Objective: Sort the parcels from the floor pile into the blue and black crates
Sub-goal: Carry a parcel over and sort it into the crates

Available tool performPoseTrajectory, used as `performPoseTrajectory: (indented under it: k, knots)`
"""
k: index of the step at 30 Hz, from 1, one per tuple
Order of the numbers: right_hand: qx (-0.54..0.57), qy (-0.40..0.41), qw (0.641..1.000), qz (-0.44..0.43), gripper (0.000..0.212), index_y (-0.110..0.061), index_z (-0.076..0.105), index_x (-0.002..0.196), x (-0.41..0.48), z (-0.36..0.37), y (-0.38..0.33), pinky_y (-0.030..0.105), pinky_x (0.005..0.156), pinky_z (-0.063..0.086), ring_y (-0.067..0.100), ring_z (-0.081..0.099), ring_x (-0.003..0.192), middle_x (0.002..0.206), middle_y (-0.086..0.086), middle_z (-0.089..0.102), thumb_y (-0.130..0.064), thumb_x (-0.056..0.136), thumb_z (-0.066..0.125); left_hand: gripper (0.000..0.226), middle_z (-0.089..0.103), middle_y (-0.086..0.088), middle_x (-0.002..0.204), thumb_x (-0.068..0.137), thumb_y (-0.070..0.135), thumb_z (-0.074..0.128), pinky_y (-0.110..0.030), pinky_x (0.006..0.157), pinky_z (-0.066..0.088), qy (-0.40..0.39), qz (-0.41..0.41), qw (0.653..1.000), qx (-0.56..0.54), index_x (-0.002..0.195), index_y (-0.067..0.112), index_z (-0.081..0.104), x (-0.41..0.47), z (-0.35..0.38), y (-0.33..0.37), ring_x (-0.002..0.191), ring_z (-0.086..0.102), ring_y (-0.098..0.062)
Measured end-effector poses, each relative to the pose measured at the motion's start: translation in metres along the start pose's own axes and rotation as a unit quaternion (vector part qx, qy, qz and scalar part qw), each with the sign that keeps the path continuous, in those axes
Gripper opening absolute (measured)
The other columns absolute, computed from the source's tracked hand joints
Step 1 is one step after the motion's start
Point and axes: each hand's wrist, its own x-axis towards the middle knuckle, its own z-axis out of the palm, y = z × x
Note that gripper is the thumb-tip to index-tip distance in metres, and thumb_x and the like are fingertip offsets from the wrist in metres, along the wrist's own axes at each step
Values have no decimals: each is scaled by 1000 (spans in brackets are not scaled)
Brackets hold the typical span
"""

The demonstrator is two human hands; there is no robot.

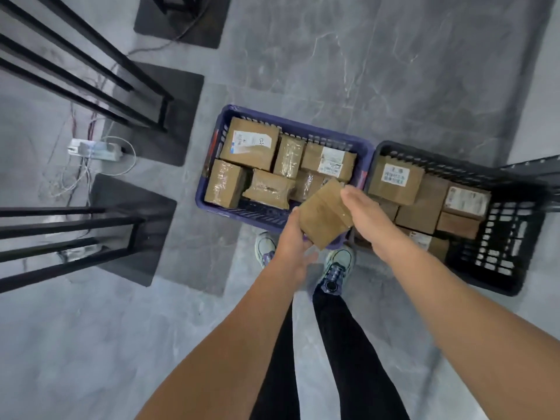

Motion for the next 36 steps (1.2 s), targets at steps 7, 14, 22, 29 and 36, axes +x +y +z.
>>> performPoseTrajectory:
  k: [7,14,22,29,36]
  knots:
    - [-37,26,999,24,46,-21,55,147,133,29,44,39,116,38,22,50,137,151,1,53,-45,109,44,47,64,-6,130,104,52,48,-47,101,52,35,-38,995,-82,139,23,54,122,16,1,119,62,-25]
    - [-15,53,997,53,36,-24,56,141,228,53,77,24,78,44,15,60,112,129,-4,61,-29,105,56,49,66,-7,112,102,47,50,-52,115,40,24,-84,984,-154,137,13,54,220,16,3,114,60,-26]
    - [216,201,948,120,28,-30,58,115,262,85,94,41,92,59,19,67,104,117,1,68,-16,91,64,50,57,-11,109,99,42,58,-47,110,47,26,-103,972,-209,140,14,49,266,14,13,112,57,-32]
    - [185,234,940,166,35,-27,66,131,246,113,111,44,105,54,15,65,115,124,-6,68,-24,96,60,35,54,-10,104,98,45,60,-51,103,54,7,-141,973,-183,114,15,53,265,21,21,117,60,-35]
    - [170,257,939,156,54,-44,67,125,252,133,112,43,102,56,12,69,111,115,-18,73,-27,76,52,48,56,-14,116,94,42,63,-49,103,54,-7,-142,973,-184,128,9,52,288,2,20,110,63,-33]
